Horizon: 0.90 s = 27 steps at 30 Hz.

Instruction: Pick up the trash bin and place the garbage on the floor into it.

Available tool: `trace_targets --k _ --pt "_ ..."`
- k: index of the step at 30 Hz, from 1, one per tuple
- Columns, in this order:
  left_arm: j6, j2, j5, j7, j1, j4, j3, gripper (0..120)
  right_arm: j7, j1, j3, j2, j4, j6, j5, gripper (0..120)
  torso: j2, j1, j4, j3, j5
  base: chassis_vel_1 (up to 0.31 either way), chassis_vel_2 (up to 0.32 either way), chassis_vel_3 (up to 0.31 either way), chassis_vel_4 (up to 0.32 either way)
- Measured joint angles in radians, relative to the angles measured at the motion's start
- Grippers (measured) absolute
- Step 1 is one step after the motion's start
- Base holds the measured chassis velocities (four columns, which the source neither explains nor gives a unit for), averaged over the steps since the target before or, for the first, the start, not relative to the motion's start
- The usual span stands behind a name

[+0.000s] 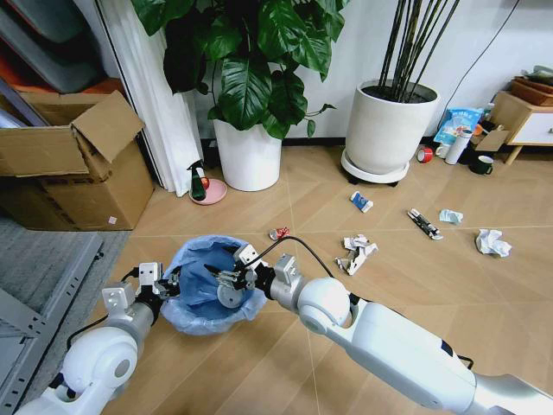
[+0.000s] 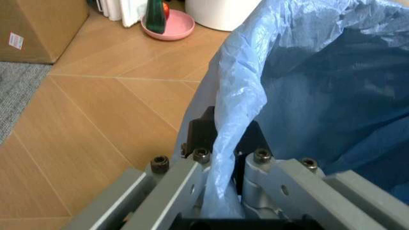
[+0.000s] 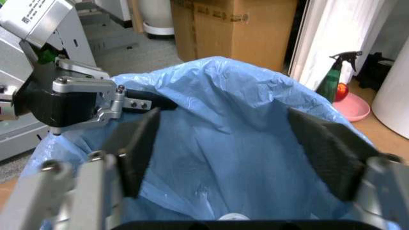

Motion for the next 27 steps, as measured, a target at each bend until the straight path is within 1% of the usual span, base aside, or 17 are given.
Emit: trace_targets --k 1,4,5,6,9,10,14,15,16,17,18,20,21,26,27 --pt "0.000 -0.002 0.003 0.001 0.002 0.000 -0.003 0 0.005 0.001 0.005 0.002 0.005 0.001 0.000 85 0.000 0.000 0.0000 0.000 0.0000 0.000 0.000 0.000 0.000" --pt "-0.005 -0.014 0.020 0.005 0.008 0.007 -0.015 0 0.037 0.002 0.035 0.014 0.029 -0.002 0.012 96 0.000 0.000 0.0000 0.000 0.0000 0.000 0.000 0.000 0.000" --pt "-0.005 -0.014 0.020 0.005 0.008 0.007 -0.015 0 0.037 0.002 0.035 0.014 0.029 -0.002 0.012 96 0.000 0.000 0.0000 0.000 0.0000 0.000 0.000 0.000 0.000" --pt "-0.012 -0.019 0.037 0.010 0.011 0.010 -0.023 0 0.055 0.000 0.063 0.016 0.044 -0.009 0.017 99 0.000 0.000 0.0002 0.000 0.0000 0.000 0.000 0.000 0.000" --pt "-0.025 -0.025 0.066 0.015 0.021 0.010 -0.039 0 0.093 -0.032 0.156 -0.003 0.074 -0.032 0.019 100 0.000 0.000 0.0003 0.000 0.0001 0.000 0.000 0.000 0.000" --pt "-0.025 -0.025 0.066 0.015 0.021 0.010 -0.039 0 0.093 -0.032 0.156 -0.003 0.074 -0.032 0.019 100 0.000 0.000 0.0003 0.000 0.0001 0.000 0.000 0.000 0.000" --pt "-0.056 -0.048 0.152 0.037 0.032 0.010 -0.063 0 0.132 -0.141 0.332 -0.043 0.105 -0.053 0.013 100 0.000 0.000 0.0000 0.000 0.0002 0.000 0.000 0.000 0.000" --pt "-0.056 -0.048 0.152 0.037 0.032 0.010 -0.063 0 0.132 -0.141 0.332 -0.043 0.105 -0.053 0.013 100 0.000 0.000 0.0000 0.000 0.0002 0.000 0.000 0.000 0.000" --pt "-0.061 -0.056 0.167 0.040 0.035 0.010 -0.070 0 0.135 -0.178 0.377 -0.053 0.109 -0.054 0.004 100 0.000 0.000 -0.0003 0.000 0.0005 0.000 0.000 0.000 0.000" --pt "-0.061 -0.056 0.167 0.040 0.035 0.010 -0.070 0 0.135 -0.178 0.377 -0.053 0.109 -0.054 0.004 100 0.000 0.000 -0.0003 0.000 0.0005 0.000 0.000 0.000 0.000" --pt "-0.064 -0.077 0.180 0.043 0.042 0.006 -0.081 0 0.136 -0.243 0.455 -0.071 0.115 -0.054 -0.028 100 0.000 0.000 -0.0004 0.000 0.0003 0.000 0.000 0.000 0.000" --pt "-0.068 -0.100 0.196 0.044 0.051 -0.006 -0.090 0 0.137 -0.313 0.543 -0.083 0.119 -0.054 -0.060 100 0.000 0.000 -0.0002 0.000 0.0006 0.000 0.000 0.000 0.000" --pt "-0.068 -0.100 0.196 0.044 0.051 -0.006 -0.090 0 0.137 -0.313 0.543 -0.083 0.119 -0.054 -0.060 100 0.000 0.000 -0.0002 0.000 0.0006 0.000 0.000 0.000 0.000" --pt "-0.079 -0.130 0.237 0.050 0.065 -0.022 -0.093 0 0.133 -0.414 0.692 -0.073 0.133 -0.067 -0.109 100 0.000 0.000 0.0000 0.000 0.0004 0.000 0.000 0.000 0.000" --pt "-0.079 -0.130 0.237 0.050 0.065 -0.022 -0.093 0 0.133 -0.414 0.692 -0.073 0.133 -0.067 -0.109 100 0.000 0.000 0.0000 0.000 0.0004 0.000 0.000 0.000 0.000"
